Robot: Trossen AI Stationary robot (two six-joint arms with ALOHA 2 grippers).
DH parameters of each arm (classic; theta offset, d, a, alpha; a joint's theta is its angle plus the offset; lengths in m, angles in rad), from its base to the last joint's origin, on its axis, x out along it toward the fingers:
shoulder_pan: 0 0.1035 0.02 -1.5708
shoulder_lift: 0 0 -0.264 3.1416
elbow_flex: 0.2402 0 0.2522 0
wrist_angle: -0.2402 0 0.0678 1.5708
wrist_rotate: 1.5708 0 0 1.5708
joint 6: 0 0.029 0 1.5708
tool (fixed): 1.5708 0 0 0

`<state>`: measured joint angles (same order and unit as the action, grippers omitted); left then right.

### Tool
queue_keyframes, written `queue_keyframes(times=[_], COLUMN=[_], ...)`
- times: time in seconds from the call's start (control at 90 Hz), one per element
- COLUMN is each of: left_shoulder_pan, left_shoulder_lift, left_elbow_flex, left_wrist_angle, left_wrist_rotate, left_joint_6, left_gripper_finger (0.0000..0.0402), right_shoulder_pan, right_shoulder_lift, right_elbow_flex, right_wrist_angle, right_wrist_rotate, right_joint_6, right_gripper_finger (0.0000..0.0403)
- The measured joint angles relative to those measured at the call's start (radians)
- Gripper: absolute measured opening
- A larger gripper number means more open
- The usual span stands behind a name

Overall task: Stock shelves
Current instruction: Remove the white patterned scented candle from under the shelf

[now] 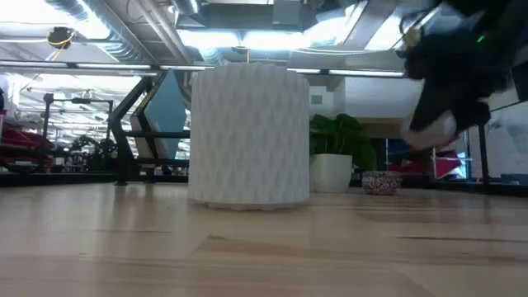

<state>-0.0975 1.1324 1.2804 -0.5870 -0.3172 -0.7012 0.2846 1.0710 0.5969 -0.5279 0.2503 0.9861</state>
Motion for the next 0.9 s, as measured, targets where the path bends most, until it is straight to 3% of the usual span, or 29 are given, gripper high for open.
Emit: queue_keyframes(times=[0.189, 0.4, 0.578, 0.722, 0.9], left_shoulder_pan=[0.0, 0.0, -0.001, -0.001, -0.001], left_shoulder_lift=[0.0, 0.0, 0.0, 0.0, 0.0], left_elbow_flex=[0.0, 0.0, 0.0, 0.0, 0.0], left_wrist_angle=[-0.003, -0.01, -0.009, -0.009, -0.008], left_wrist_rotate=[0.001, 0.049, 0.068, 0.071, 0.071], left_joint_6=[0.068, 0.112, 0.126, 0.125, 0.126], left_gripper_finger=[0.0107, 0.0107, 0.0107, 0.0107, 0.0107], right_shoulder_pan=[0.208, 0.387, 0.464, 0.507, 0.521], right_shoulder_lift=[0.046, 0.226, 0.388, 0.459, 0.465], right_elbow_flex=[0.001, 0.0, 0.005, 0.061, 0.11], right_wrist_angle=[0.037, 0.119, 0.25, 0.217, 0.148], right_wrist_rotate=[-0.065, -0.073, -0.17, -0.185, -0.168], right_joint_6=[0.039, 0.004, 0.002, -0.015, -0.054], right_gripper_finger=[0.0273, 0.0285, 0.0284, 0.0279, 0.0333])
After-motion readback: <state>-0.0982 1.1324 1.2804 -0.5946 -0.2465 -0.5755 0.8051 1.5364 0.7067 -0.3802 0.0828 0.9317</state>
